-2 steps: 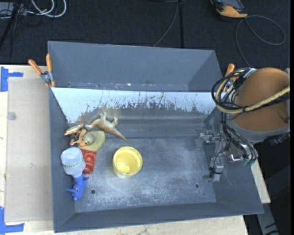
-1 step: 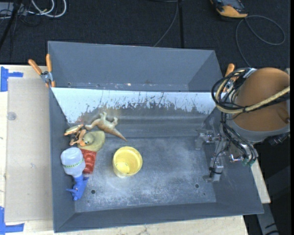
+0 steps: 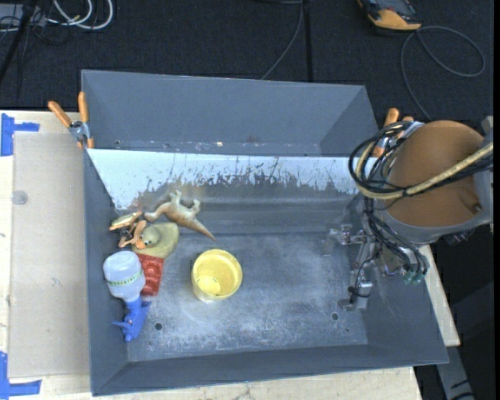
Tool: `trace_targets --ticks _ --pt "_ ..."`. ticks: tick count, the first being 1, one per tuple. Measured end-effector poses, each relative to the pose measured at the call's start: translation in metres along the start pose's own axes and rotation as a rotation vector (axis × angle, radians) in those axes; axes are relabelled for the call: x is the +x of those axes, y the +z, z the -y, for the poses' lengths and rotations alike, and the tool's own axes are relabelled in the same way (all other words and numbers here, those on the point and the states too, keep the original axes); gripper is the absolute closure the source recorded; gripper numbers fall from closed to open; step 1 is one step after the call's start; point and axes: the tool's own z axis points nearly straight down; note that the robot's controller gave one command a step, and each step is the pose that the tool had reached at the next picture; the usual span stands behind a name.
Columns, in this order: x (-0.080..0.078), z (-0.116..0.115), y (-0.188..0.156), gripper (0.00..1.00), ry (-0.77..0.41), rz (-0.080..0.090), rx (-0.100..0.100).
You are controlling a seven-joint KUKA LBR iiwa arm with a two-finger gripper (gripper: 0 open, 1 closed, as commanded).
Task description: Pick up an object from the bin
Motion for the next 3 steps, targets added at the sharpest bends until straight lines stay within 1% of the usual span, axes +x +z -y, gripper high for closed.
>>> trace_targets --ticks 1,2,3 --pt "0.001 -0.023 0.051 0.00 -0.016 0.000 -0.001" --pt "-0.003 -0.033 0.079 0.00 0.098 -0.011 -0.005" --pt "-0.028 -0.062 0.080 0.00 0.046 -0.002 0.002"
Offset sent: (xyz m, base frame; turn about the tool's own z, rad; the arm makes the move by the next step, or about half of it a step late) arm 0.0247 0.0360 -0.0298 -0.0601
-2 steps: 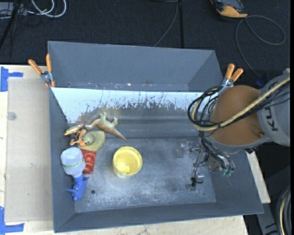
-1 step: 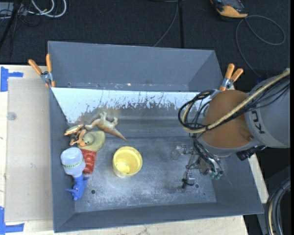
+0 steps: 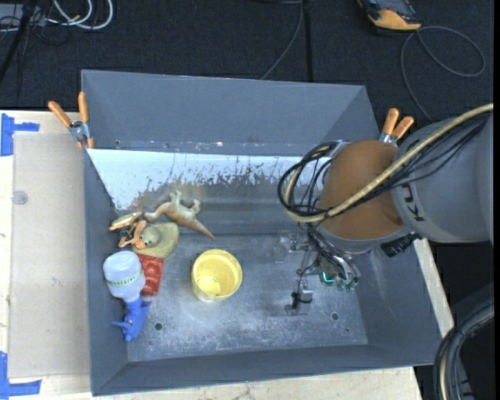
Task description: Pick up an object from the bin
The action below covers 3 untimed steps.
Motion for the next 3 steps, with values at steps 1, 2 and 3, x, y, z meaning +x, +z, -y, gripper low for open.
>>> trace_targets --ticks 1,2,3 --pt "-0.028 -0.063 0.010 0.00 -0.108 0.002 -0.003" --pt "-0.028 -0.088 0.022 0.00 -0.080 0.002 -0.004" --pt "-0.028 -0.087 0.024 0.00 -0.046 -0.001 -0.002"
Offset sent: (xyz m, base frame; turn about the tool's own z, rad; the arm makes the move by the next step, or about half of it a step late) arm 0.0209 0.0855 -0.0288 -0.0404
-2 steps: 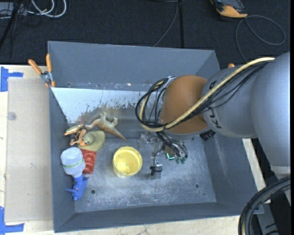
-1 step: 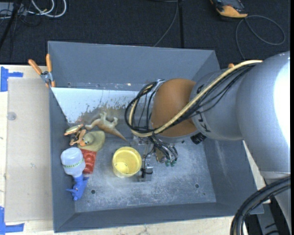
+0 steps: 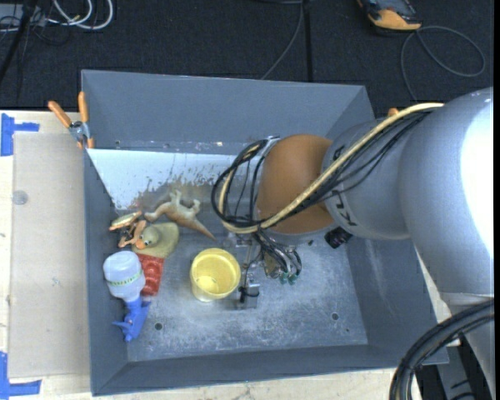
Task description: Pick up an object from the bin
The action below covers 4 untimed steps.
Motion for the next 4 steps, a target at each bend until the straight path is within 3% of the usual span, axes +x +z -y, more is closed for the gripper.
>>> trace_targets --ticks 1,2,3,4 --pt "-0.003 -0.002 0.002 0.00 -0.035 0.001 -0.005" --pt "0.007 0.018 0.004 0.00 -0.193 -0.001 0.004" --pt "0.007 -0.032 0.004 0.00 -0.244 0.002 -0.003" --pt "-0.014 -0.047 0.001 0.00 -0.074 0.000 0.000"
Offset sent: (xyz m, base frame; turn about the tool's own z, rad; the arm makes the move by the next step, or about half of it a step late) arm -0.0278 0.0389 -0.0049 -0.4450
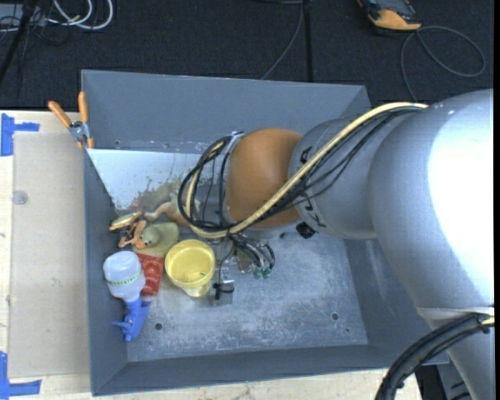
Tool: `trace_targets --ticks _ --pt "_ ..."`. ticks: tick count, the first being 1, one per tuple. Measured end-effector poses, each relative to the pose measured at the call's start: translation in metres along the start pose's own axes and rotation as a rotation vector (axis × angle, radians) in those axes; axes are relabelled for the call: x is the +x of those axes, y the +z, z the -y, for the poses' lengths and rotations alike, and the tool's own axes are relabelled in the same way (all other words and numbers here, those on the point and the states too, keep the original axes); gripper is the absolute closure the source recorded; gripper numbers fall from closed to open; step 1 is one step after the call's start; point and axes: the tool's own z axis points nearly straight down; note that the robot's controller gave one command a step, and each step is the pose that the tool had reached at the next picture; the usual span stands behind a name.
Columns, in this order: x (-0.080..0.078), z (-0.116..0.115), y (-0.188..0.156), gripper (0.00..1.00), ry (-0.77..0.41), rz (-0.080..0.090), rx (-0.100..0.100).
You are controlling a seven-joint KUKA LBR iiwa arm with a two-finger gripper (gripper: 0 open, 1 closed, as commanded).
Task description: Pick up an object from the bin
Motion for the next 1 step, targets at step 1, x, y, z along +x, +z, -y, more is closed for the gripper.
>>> trace_targets --ticks 1 --pt "-0.0100 -0.0385 0.0023 0.00 -0.198 0.001 0.001"
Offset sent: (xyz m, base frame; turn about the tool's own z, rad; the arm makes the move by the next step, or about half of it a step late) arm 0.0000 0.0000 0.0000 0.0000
